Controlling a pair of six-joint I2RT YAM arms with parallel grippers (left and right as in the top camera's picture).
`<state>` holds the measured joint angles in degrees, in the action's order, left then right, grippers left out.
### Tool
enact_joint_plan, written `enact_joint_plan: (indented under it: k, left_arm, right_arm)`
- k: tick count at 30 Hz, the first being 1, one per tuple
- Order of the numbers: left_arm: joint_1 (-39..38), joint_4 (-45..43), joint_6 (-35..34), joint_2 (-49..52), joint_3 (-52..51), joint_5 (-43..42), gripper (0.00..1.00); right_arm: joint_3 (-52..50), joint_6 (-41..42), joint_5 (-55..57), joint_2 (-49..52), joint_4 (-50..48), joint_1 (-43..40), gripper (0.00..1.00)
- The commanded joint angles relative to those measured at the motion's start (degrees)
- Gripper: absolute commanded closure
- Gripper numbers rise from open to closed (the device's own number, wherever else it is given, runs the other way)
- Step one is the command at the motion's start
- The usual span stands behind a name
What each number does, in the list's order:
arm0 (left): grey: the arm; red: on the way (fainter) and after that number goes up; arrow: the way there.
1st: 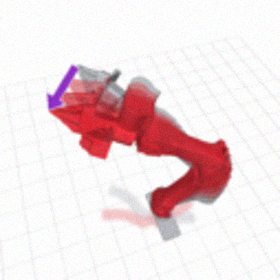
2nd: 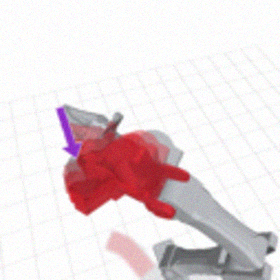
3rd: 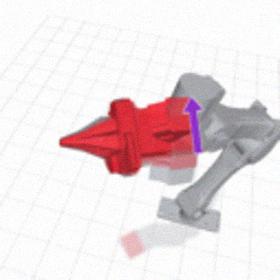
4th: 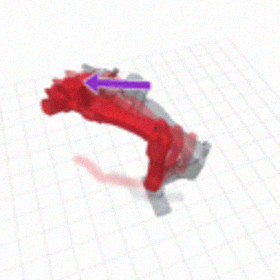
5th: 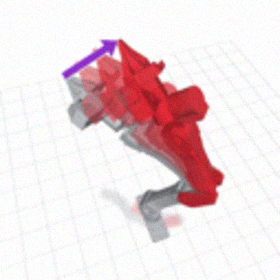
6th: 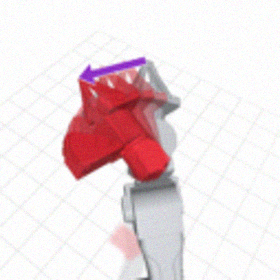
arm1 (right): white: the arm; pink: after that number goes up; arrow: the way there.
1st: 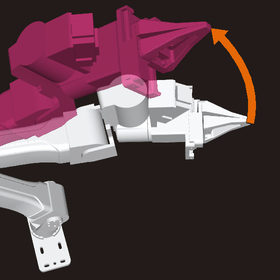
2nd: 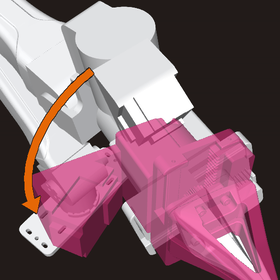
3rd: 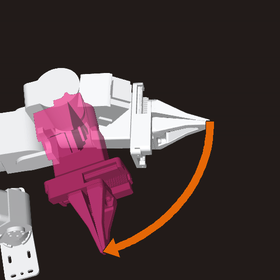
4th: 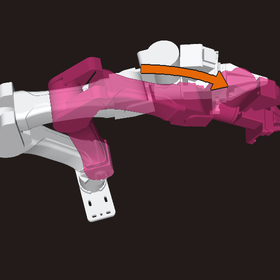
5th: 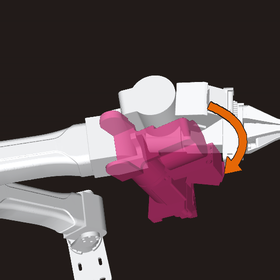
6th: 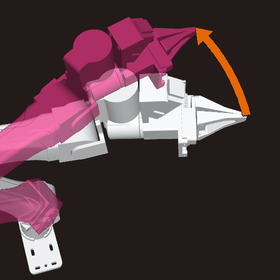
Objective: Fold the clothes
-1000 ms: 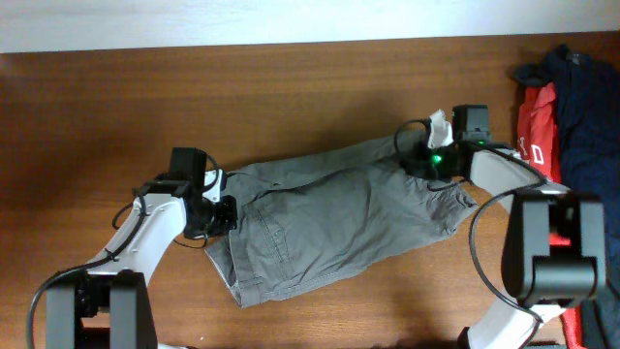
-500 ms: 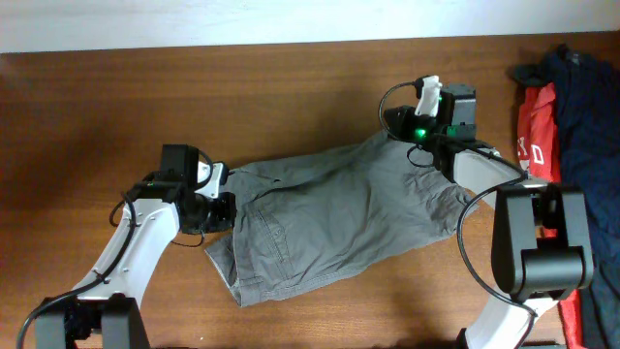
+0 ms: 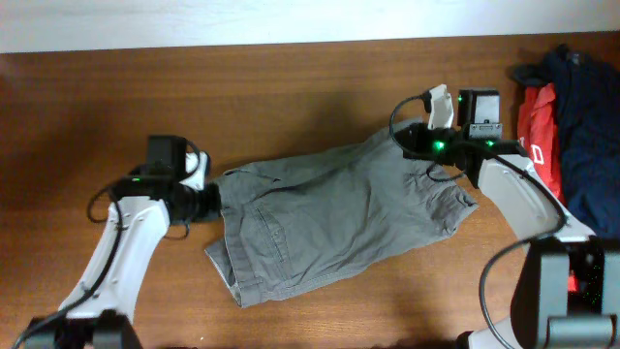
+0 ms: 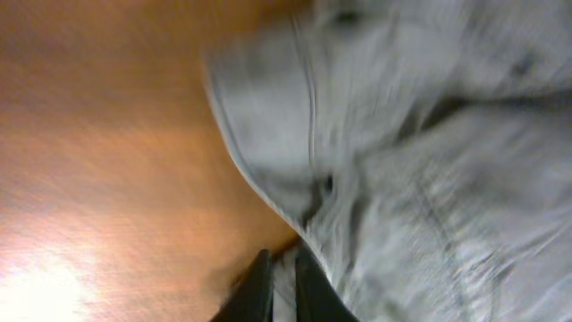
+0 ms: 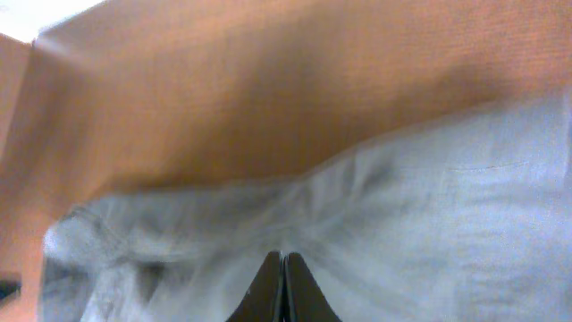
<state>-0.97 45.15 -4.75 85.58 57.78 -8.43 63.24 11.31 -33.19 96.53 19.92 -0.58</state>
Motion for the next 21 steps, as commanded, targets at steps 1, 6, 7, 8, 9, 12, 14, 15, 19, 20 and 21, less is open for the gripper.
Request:
enact_joint_plan:
  k: [1, 6, 7, 8, 9, 12, 14, 15, 19, 20, 21]
  left_arm:
    - [0.4, -1.4, -2.1, -2.6, 2.3, -4.3, 0.85]
    - [-2.3, -1.9, -1.8, 0.3, 2.0, -5.4, 0.84]
    - [-2.9, -1.9, -1.8, 1.4, 2.0, -5.1, 0.84]
    - [-3.3, -1.8, -1.8, 2.4, 2.0, -4.7, 0.84]
    - [-3.6, -1.6, -1.9, 3.5, 2.0, -4.2, 0.84]
    - [-3.4, -1.2, -2.2, 5.5, 2.0, -1.8, 0.68]
    - [-2.3, -1.3, -5.1, 5.7, 2.0, 4.3, 0.57]
    - [-1.3, -1.9, -7.0, 5.7, 2.0, 6.8, 0.49]
    - [2.6, -6.8, -6.9, 6.1, 2.0, 4.2, 0.32]
    - [3.1, -8.0, -5.2, 6.4, 2.0, 3.0, 0.32]
    - [3.3, -8.9, -3.6, 6.9, 2.0, 1.7, 0.32]
  right_arm:
    - [0.1, -1.7, -0.8, -0.7, 6.3, 1.0, 0.96]
    - [0.0, -3.5, 2.2, 1.2, 17.6, 3.5, 0.96]
    - [0.0, -4.0, 3.6, 1.5, 18.9, 4.3, 0.96]
    - [0.0, -4.0, 5.0, 1.9, 19.8, 5.0, 0.96]
    - [0.0, -4.3, 5.9, 2.1, 20.3, 5.9, 0.96]
    - [0.0, -7.4, 6.0, 2.2, 20.3, 7.1, 0.87]
    - [0.1, -7.5, 6.1, 2.1, 19.7, 7.3, 0.80]
    - [0.1, -7.5, 6.1, 2.1, 19.4, 7.2, 0.74]
    - [0.1, -7.5, 6.1, 2.1, 18.6, 6.9, 0.67]
    - [0.1, -7.5, 6.1, 2.1, 18.6, 6.9, 0.67]
    - [0.1, -7.5, 6.1, 2.1, 18.6, 6.9, 0.66]
